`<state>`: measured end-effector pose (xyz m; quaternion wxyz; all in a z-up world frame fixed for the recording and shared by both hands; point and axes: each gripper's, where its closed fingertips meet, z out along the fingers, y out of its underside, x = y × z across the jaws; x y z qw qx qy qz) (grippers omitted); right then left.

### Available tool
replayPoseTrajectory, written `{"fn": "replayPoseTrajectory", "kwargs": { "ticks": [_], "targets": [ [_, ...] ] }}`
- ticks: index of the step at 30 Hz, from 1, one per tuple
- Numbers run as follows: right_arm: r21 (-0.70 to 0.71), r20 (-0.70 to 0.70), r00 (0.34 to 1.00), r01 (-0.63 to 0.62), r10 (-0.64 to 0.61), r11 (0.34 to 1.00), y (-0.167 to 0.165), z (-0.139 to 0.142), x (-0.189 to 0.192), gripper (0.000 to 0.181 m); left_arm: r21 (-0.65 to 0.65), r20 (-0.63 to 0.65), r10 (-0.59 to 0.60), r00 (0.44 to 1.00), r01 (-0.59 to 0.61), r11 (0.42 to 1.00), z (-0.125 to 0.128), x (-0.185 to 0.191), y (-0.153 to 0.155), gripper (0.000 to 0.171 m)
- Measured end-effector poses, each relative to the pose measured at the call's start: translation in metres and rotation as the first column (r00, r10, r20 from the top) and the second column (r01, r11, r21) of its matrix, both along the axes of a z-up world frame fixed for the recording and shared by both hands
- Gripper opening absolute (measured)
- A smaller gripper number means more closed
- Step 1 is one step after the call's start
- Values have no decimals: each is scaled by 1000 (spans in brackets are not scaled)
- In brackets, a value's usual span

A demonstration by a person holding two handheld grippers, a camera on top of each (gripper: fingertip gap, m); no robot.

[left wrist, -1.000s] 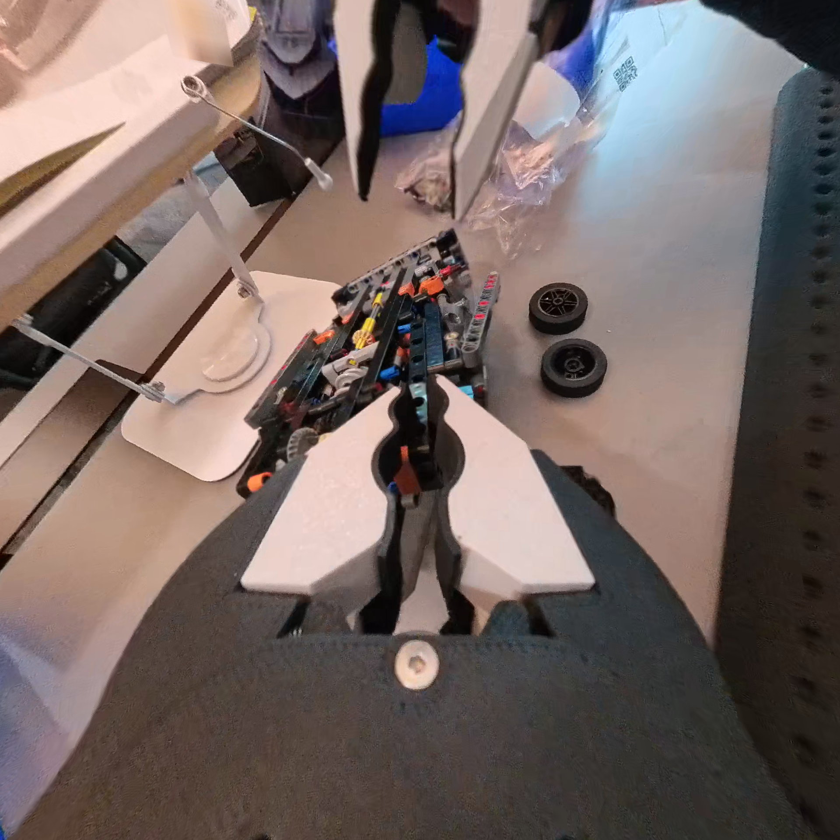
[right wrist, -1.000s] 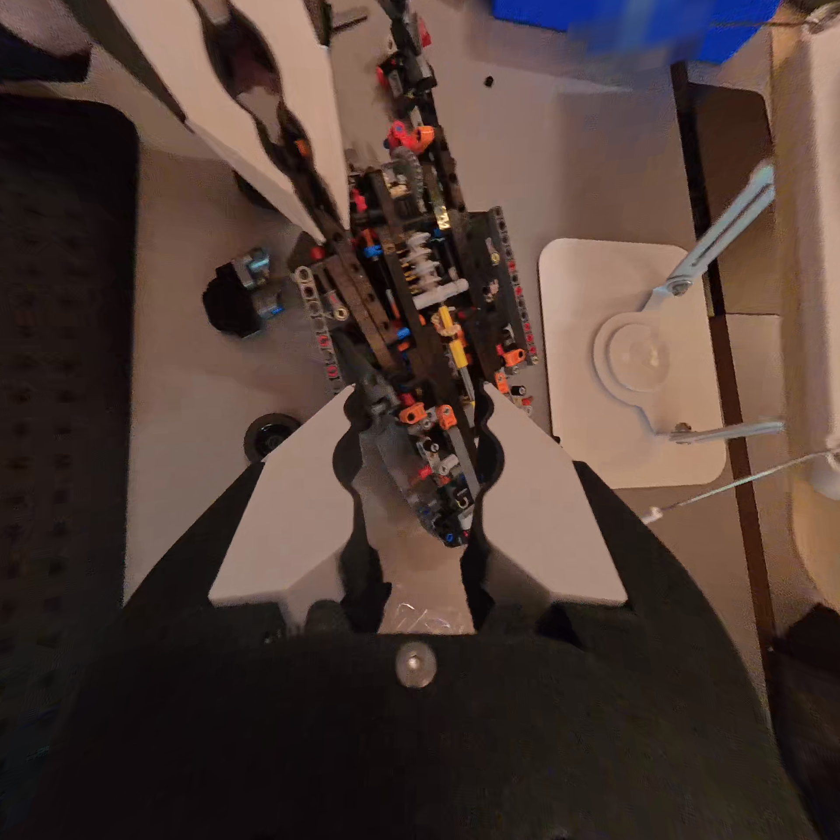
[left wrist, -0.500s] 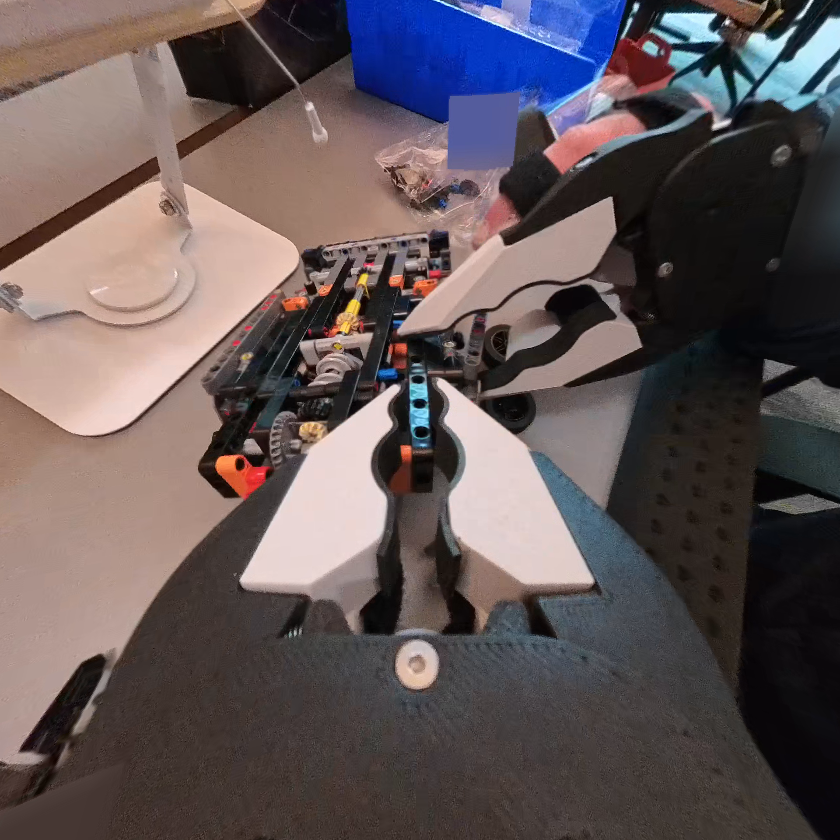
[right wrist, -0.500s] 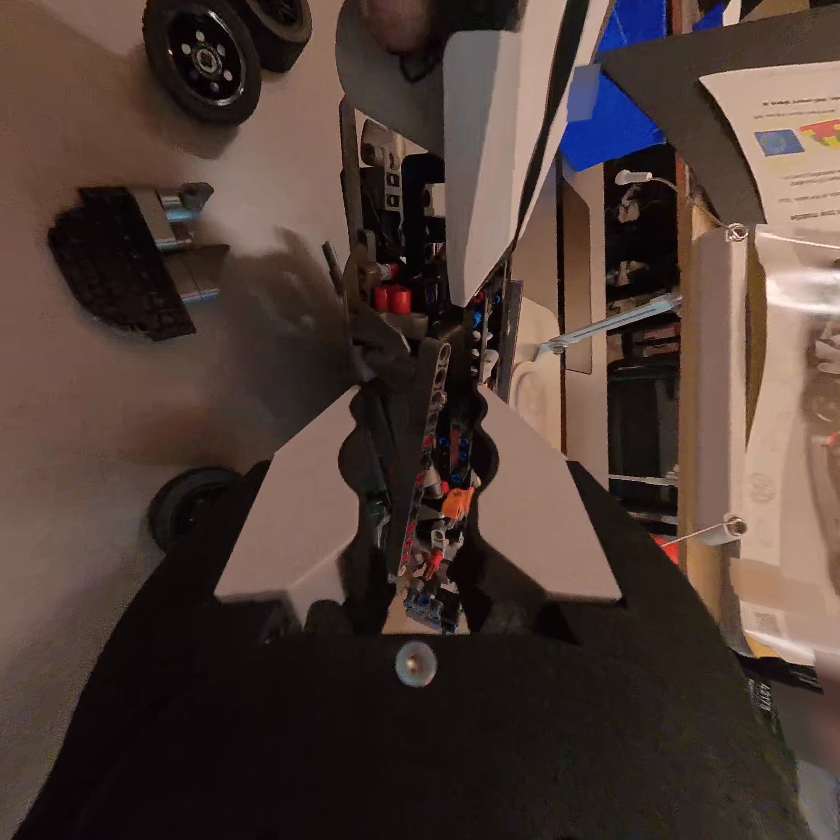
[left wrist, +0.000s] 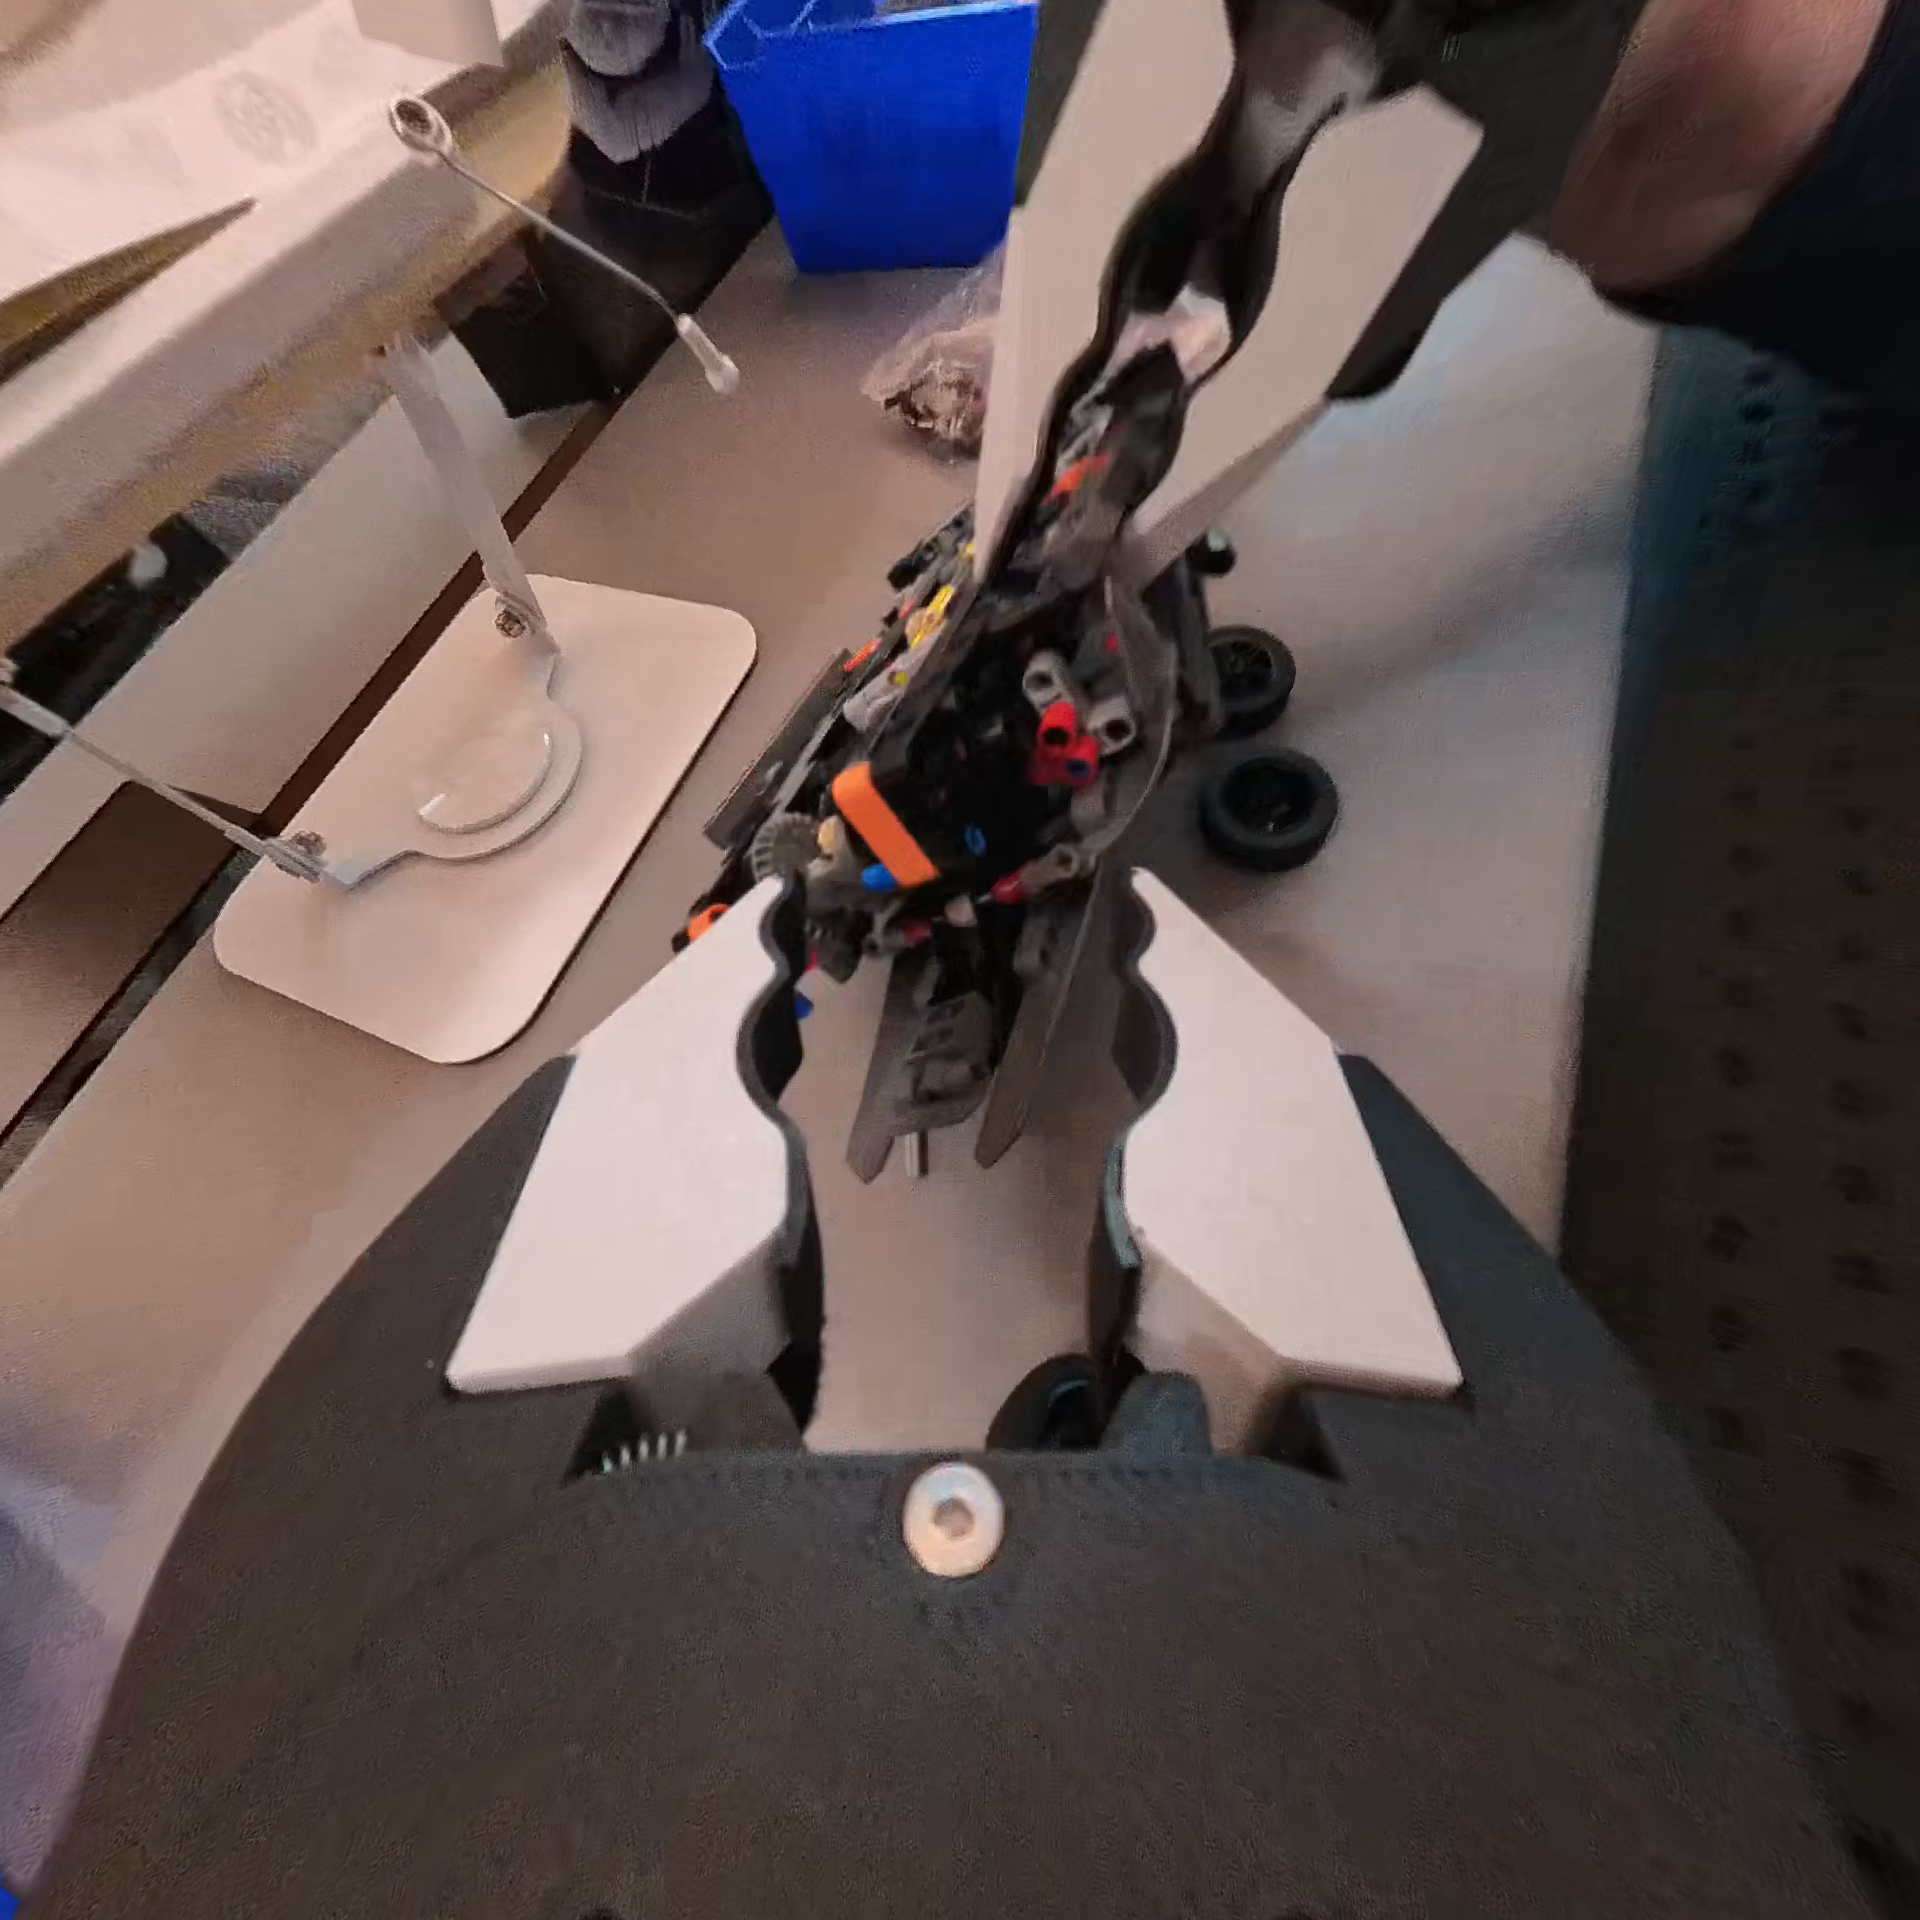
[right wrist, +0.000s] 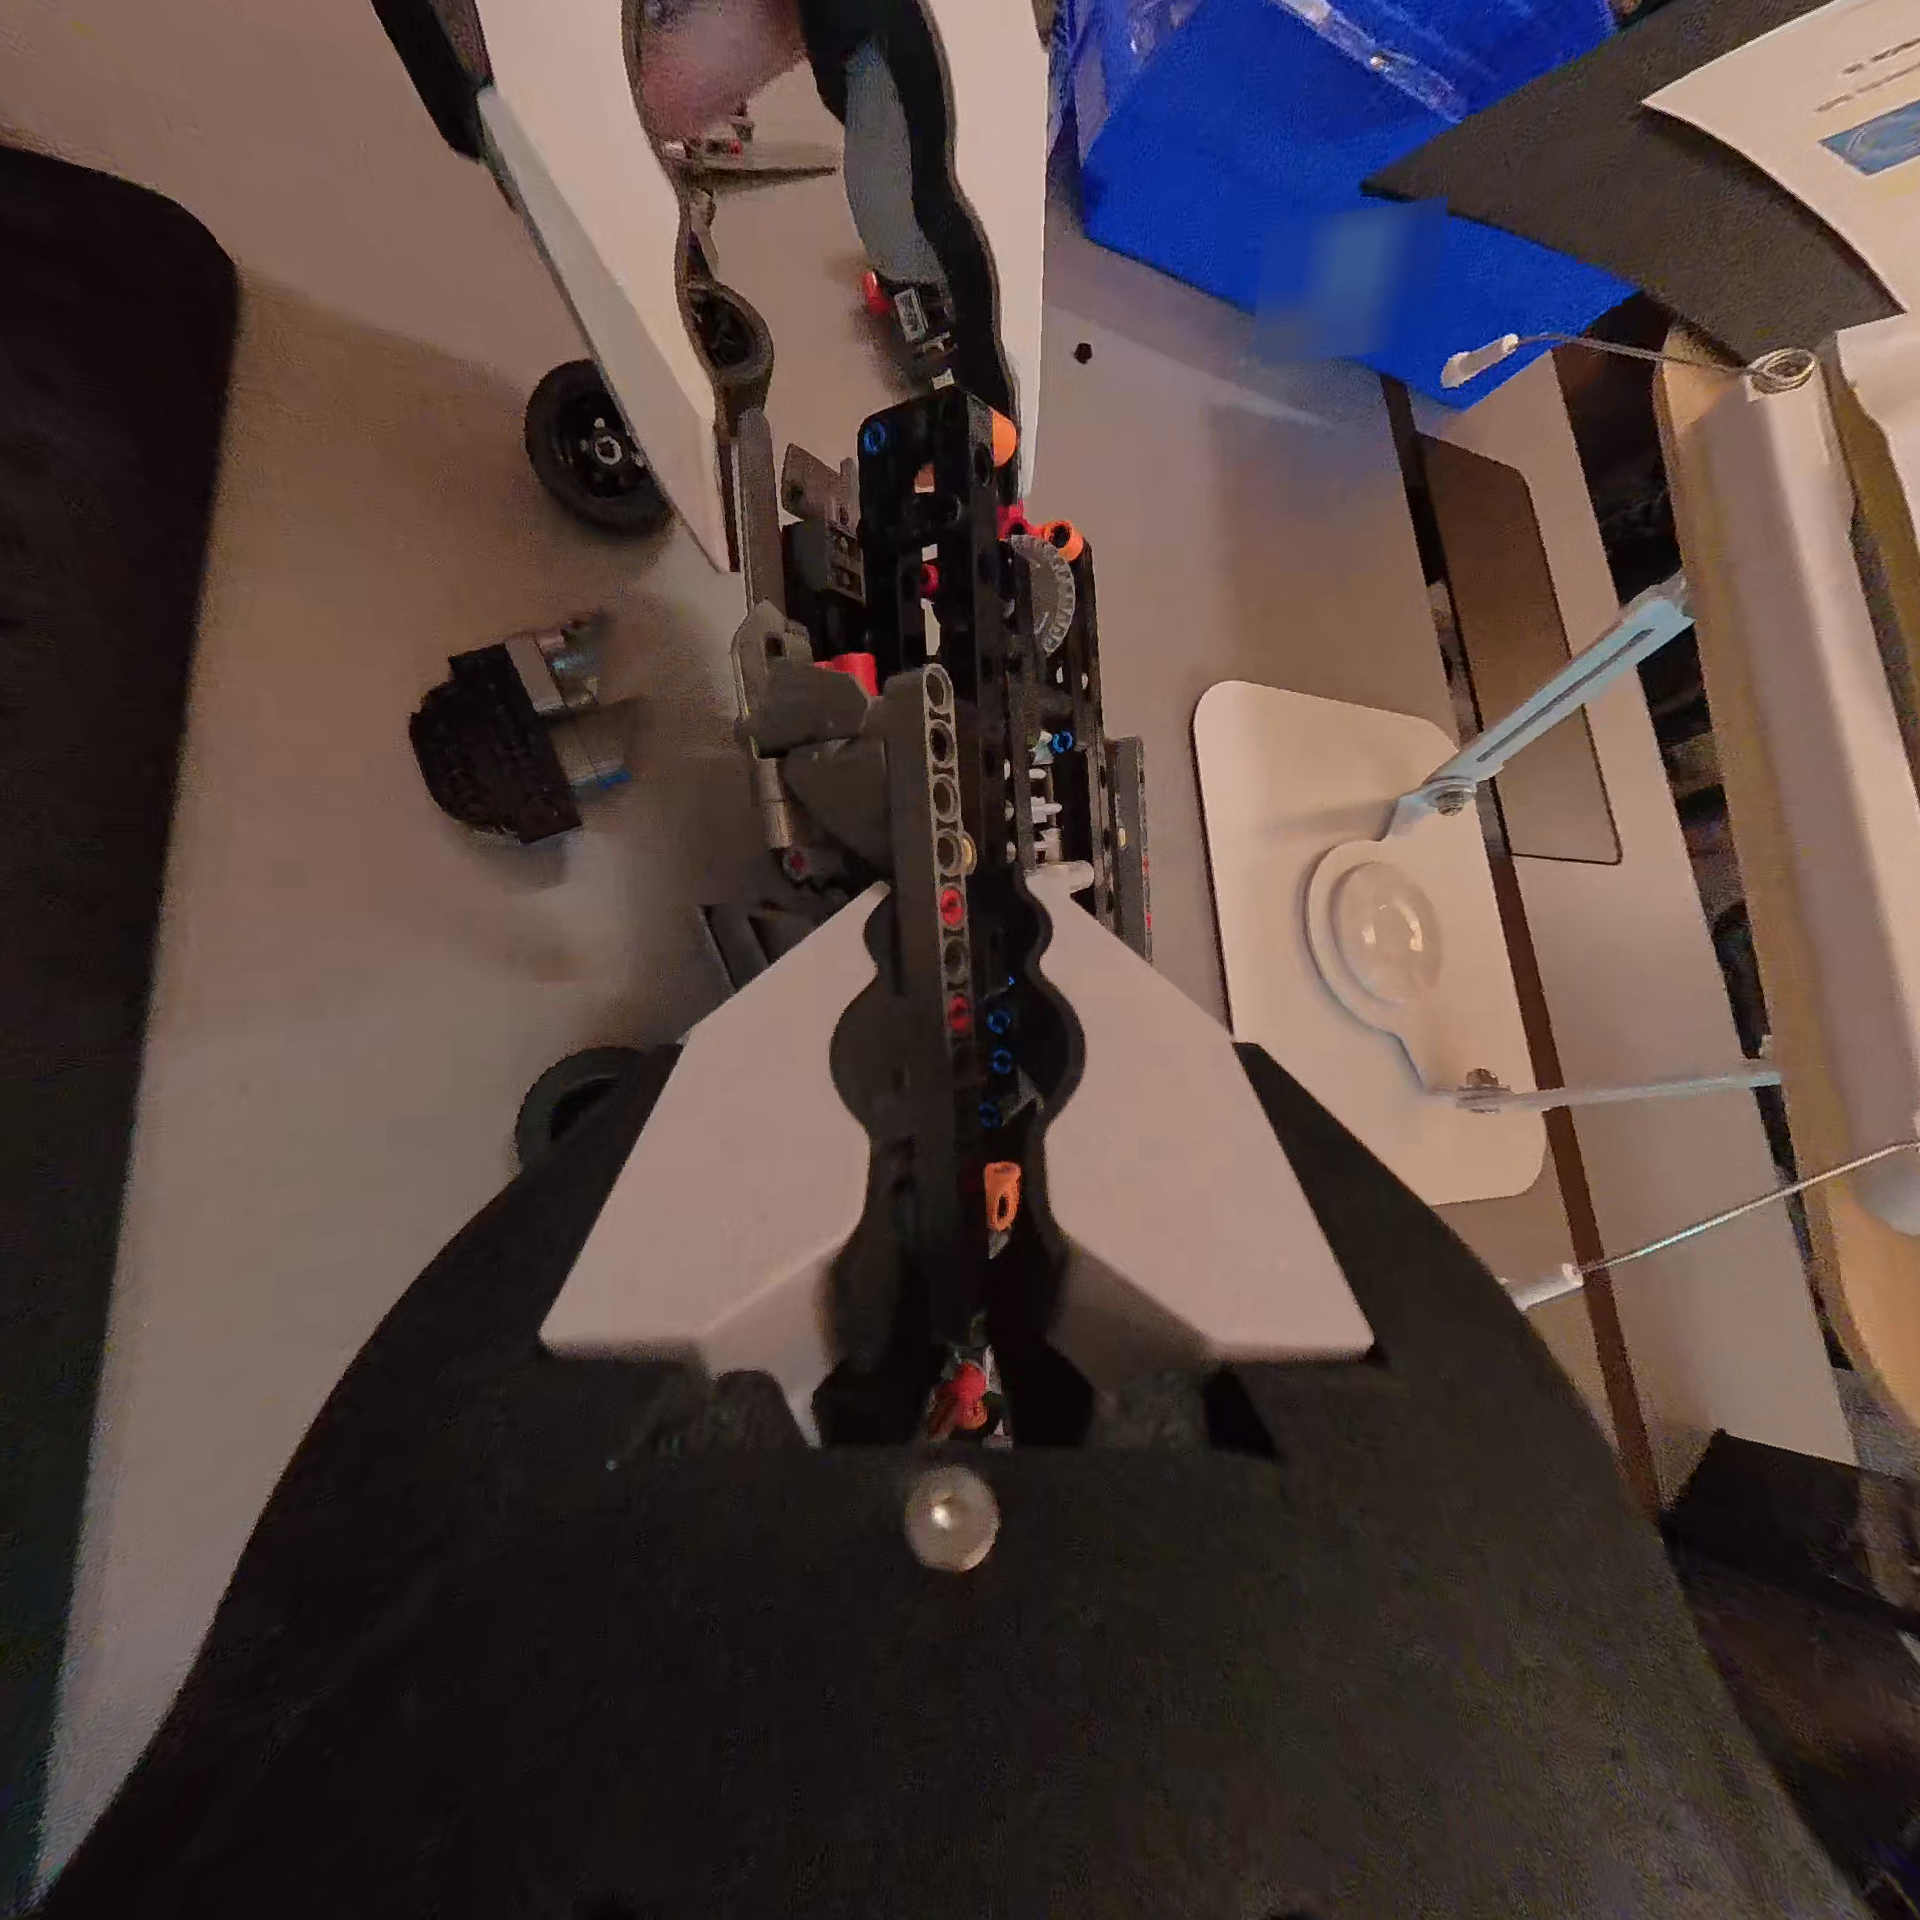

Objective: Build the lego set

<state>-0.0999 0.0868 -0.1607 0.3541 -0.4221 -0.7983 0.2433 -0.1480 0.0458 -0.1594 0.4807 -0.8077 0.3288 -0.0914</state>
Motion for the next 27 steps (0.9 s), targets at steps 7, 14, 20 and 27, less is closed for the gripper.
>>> {"fn": "replayPoseTrajectory", "kwargs": {
  "ticks": [7, 14, 20, 27],
  "targets": [
    [-195, 90, 992, -75, 94, 978, -3, 13, -3, 15, 37, -111, -87, 990, 92, 995, -12, 19, 14, 83],
    [-296, 154, 985, -27, 76, 955, -4, 4, -9, 15, -21, -34, -91, 995, 91, 996, -36, 22, 25, 69],
    [-352, 253, 966, 36, 58, 935, 5, -1, -13, 14, -79, 82, -82, 993, 88, 993, -42, 21, 27, 63],
    [-149, 172, 985, 28, -2, 988, 16, 49, 0, 30, -176, 289, -36, 957, 91, 980, -45, 12, 30, 63]
  ]
}}
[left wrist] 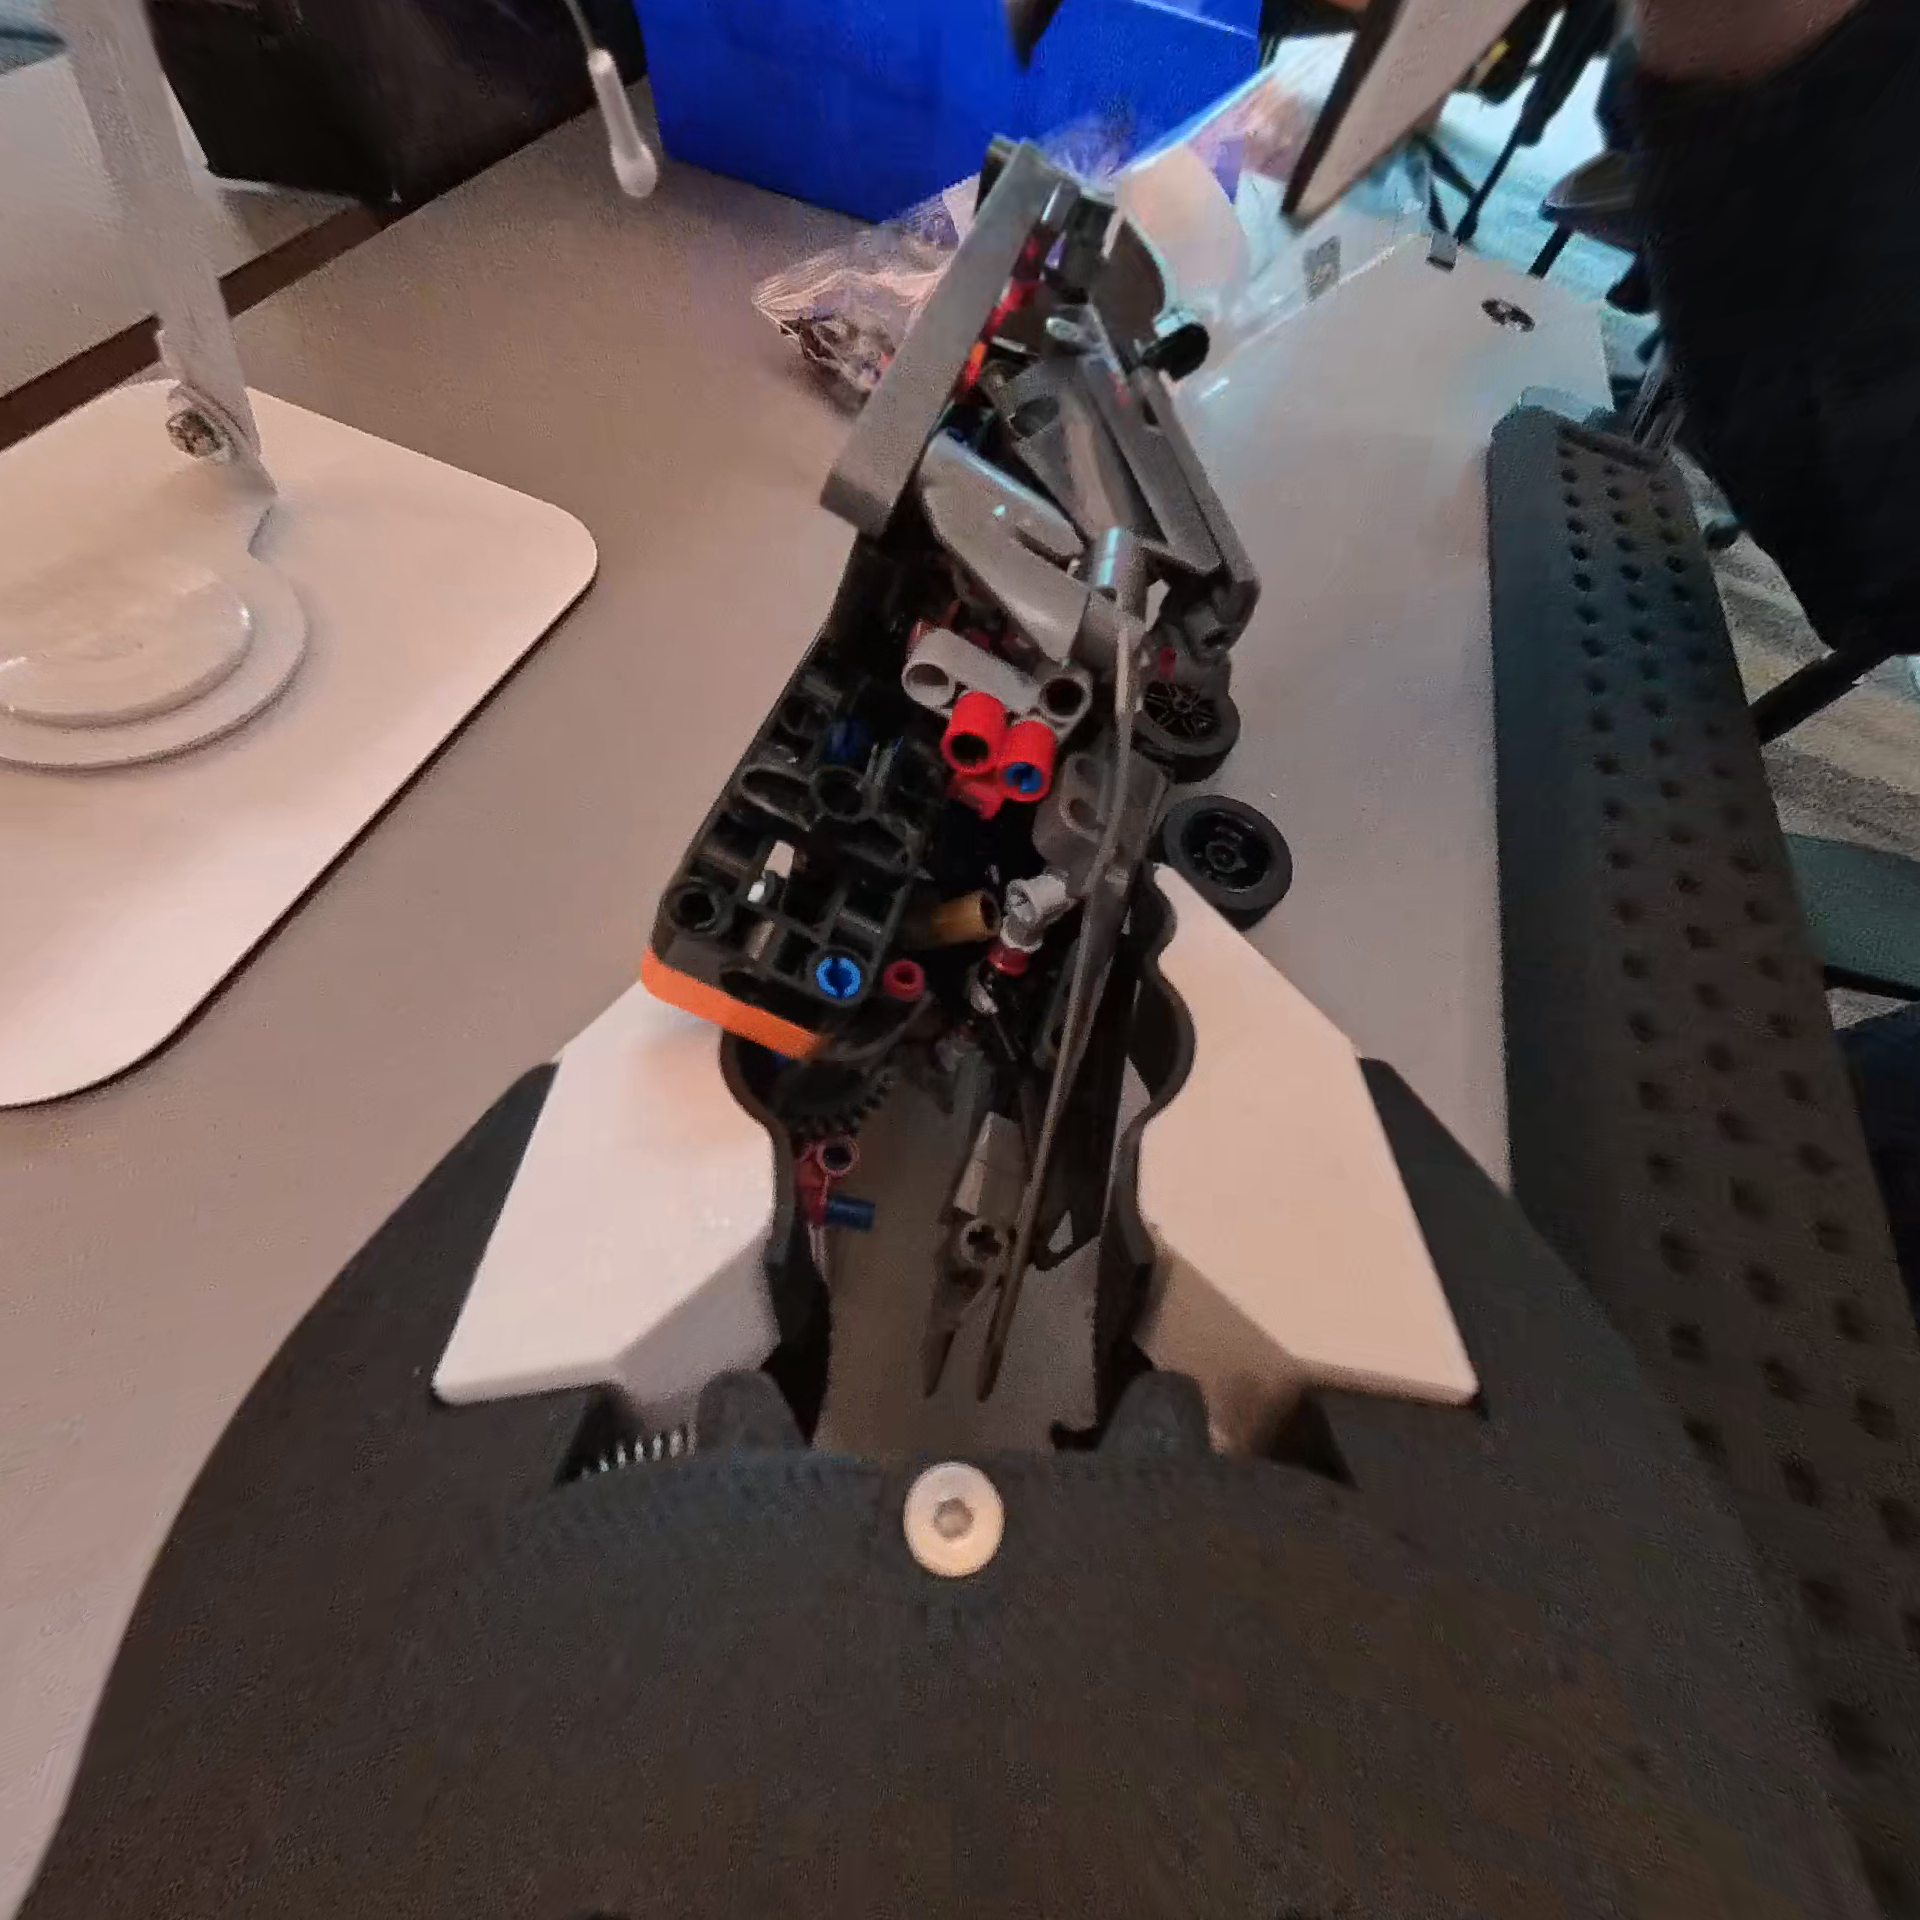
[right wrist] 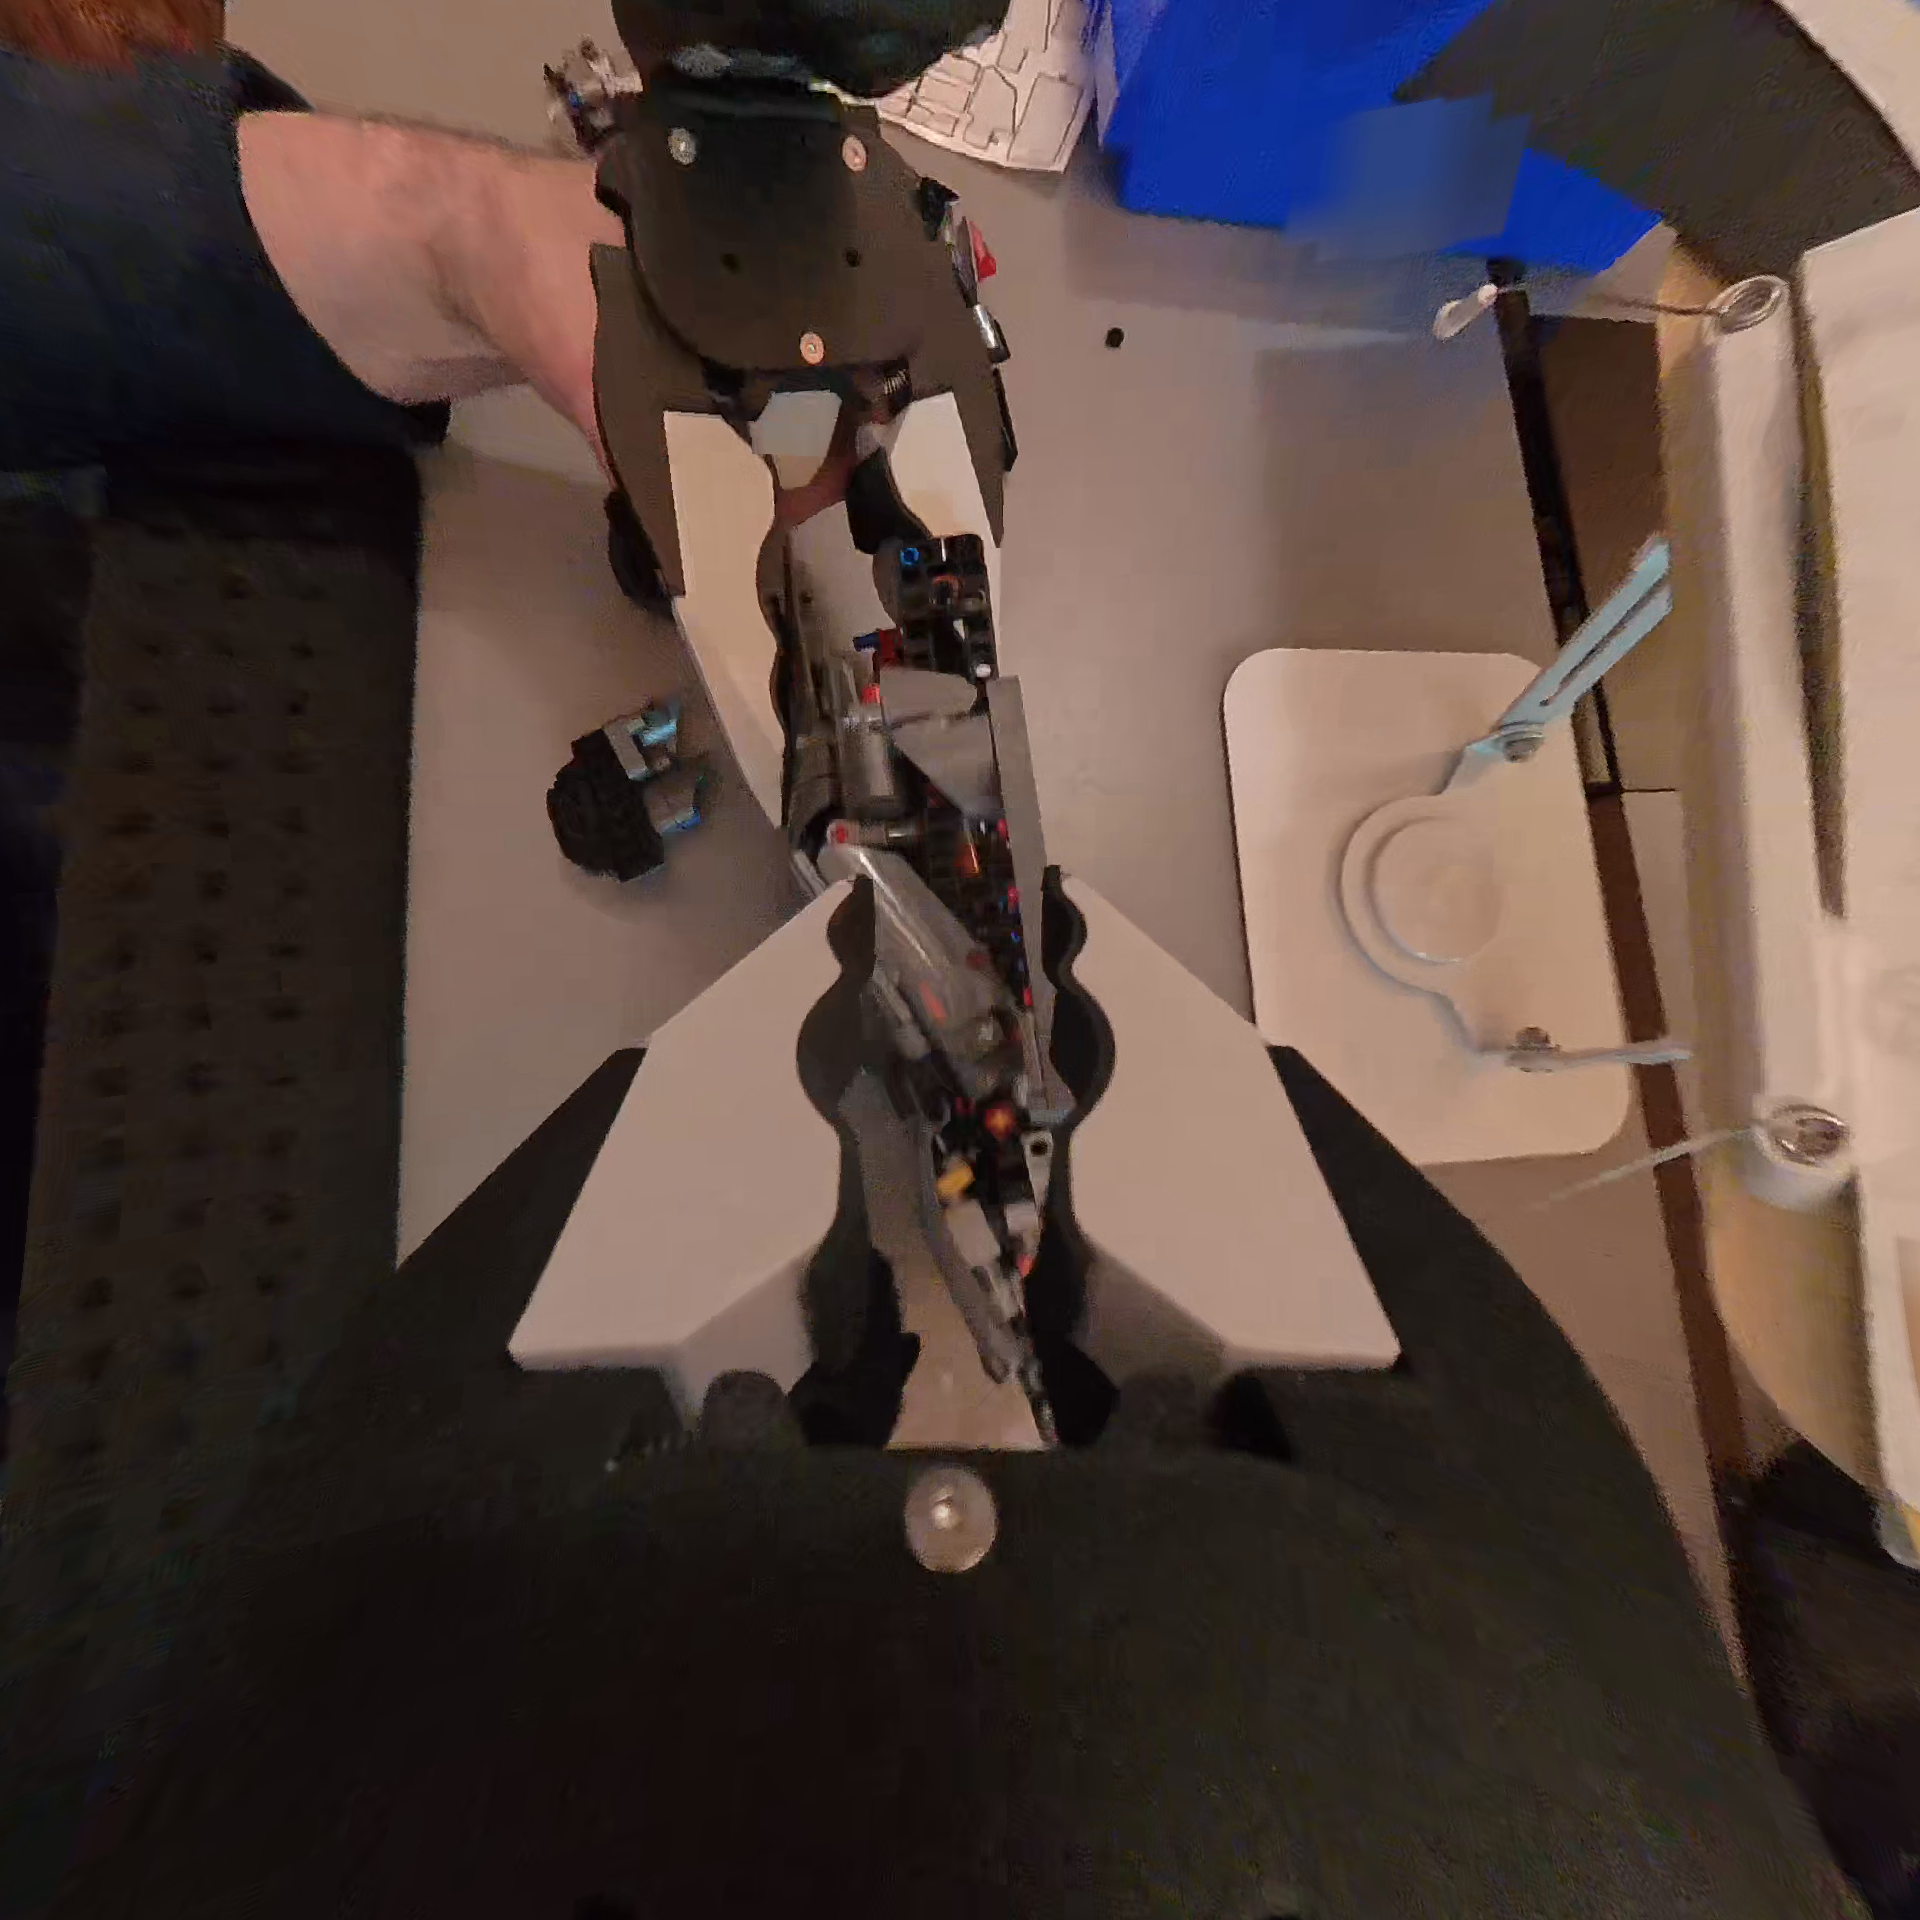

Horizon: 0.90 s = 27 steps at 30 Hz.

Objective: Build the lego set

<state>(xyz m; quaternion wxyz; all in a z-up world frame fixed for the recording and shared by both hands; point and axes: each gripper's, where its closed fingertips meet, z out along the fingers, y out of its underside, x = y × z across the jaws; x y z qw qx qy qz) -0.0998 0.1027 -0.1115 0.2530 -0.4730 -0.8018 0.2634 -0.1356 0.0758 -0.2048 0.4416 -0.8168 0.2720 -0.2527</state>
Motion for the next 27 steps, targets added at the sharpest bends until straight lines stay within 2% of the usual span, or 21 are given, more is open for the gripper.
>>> {"fn": "replayPoseTrajectory", "kwargs": {
  "ticks": [3, 5, 7, 11, 13, 15, 20, 25, 27],
  "targets": [
    [104, 34, 999, -32, 29, 994, 5, -7, 20, 35, -28, 35, 17, 999, -16, 999, 0, -6, -2, 63],
    [167, 46, 997, -61, 54, 984, 2, -21, 23, 38, -41, 62, 30, 998, -27, 999, 1, -8, -1, 63],
    [294, 57, 998, -50, 35, 954, 7, -40, 20, 38, -52, 83, 36, 996, -31, 998, 1, -9, -1, 63],
    [509, -79, 997, 23, 20, 860, 12, -54, -1, 47, -65, 94, 46, 995, -40, 997, 0, -10, -2, 63],
    [569, -182, 983, 115, -12, 814, 18, -48, -8, 25, -68, 98, 52, 994, -46, 997, -1, -11, -2, 62],
    [626, -217, 976, 160, -27, 763, 22, -47, -9, 21, -70, 106, 60, 992, -53, 996, -2, -11, -2, 62],
    [739, -271, 962, 219, -16, 637, 23, -51, -16, 19, -80, 121, 67, 990, -58, 995, -2, -13, -1, 62],
    [732, -317, 948, 234, 16, 640, 22, -49, -13, 19, -73, 120, 73, 990, -65, 995, -2, -14, -1, 61],
    [726, -342, 940, 259, 7, 637, 25, -45, -11, 31, -66, 99, 67, 993, -61, 996, -1, -12, -1, 61]
  ]
}}
